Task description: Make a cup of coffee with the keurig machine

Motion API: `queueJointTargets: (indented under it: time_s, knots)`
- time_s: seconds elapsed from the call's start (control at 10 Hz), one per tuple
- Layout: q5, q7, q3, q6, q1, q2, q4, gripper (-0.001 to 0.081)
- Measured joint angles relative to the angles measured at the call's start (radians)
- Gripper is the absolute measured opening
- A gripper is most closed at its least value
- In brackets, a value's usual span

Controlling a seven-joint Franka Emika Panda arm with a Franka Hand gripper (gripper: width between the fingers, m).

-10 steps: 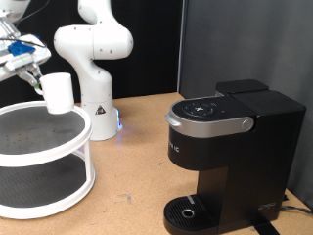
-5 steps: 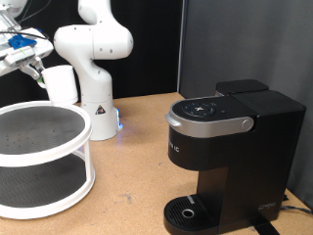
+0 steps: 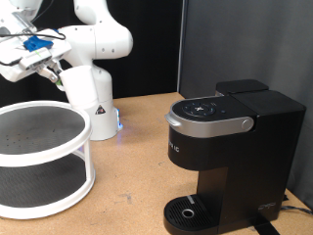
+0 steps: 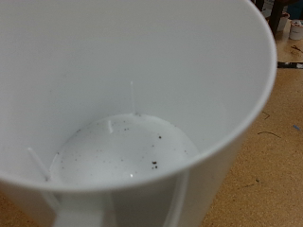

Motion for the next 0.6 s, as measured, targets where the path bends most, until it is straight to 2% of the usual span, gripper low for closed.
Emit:
queueJointTargets:
  time_s: [0.4,0.6]
  knots:
    - [0.055,0.058,0.074,0.127,0.106,0.077,0.001,0.0064]
    - [0.109,0.059,0.096,0.212,0.172,0.113,0.002,0.0064]
